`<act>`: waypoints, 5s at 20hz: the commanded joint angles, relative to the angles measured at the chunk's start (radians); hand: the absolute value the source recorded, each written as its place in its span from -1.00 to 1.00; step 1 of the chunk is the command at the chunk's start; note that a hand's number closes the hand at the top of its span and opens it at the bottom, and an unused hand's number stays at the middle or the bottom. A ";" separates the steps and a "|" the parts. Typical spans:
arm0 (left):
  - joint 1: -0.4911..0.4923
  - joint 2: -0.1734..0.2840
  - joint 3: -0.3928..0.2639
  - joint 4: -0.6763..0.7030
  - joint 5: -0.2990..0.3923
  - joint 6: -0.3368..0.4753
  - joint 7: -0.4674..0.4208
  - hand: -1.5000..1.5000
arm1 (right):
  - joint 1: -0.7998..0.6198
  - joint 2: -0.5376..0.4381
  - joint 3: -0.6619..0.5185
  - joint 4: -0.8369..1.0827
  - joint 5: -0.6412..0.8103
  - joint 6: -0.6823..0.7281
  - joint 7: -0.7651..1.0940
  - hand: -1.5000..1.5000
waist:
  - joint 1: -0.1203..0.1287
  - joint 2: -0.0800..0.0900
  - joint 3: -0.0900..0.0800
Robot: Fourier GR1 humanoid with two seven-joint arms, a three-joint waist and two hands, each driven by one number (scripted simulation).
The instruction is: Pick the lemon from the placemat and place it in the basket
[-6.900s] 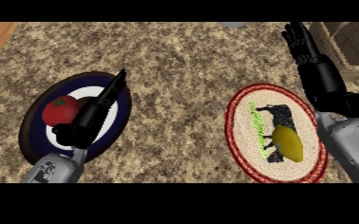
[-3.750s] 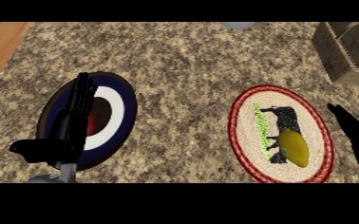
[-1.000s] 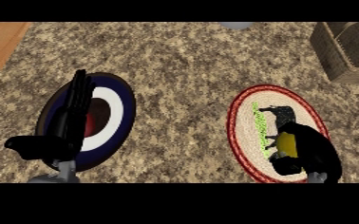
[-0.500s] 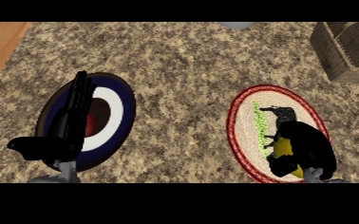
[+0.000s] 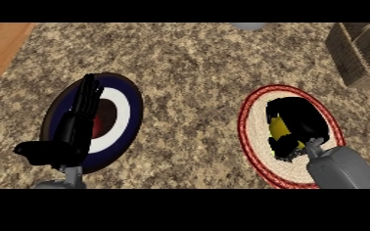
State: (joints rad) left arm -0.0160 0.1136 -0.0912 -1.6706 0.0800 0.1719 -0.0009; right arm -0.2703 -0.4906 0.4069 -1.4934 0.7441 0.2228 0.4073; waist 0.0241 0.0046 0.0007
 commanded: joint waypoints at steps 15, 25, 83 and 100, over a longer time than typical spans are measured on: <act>0.032 -0.017 0.022 -0.023 -0.019 0.028 0.000 0.00 | -0.025 0.056 -0.384 -0.566 -0.397 0.014 -0.007 1.00 | -0.050 -0.014 -0.001; 0.056 -0.001 0.023 -0.054 -0.007 -0.025 -0.001 0.00 | -0.123 -0.085 -0.720 -0.704 -0.736 0.187 0.378 1.00 | -0.028 -0.008 -0.001; 0.028 -0.045 0.065 0.004 -0.036 -0.077 -0.035 0.00 | -0.527 -0.398 -0.759 1.101 -0.140 -0.125 -0.816 -1.00 | 0.001 0.003 0.000; -0.013 -0.041 0.075 -0.018 -0.050 -0.063 0.026 0.00 | -0.650 -0.527 -0.909 1.158 -0.268 -0.179 -0.839 -1.00 | 0.000 0.003 0.001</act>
State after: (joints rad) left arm -0.0223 0.0554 -0.0308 -1.6766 0.0249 0.1181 0.0192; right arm -0.8981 -0.9569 -0.4812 -0.3610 0.4865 0.0443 -0.4511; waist 0.0212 0.0070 0.0012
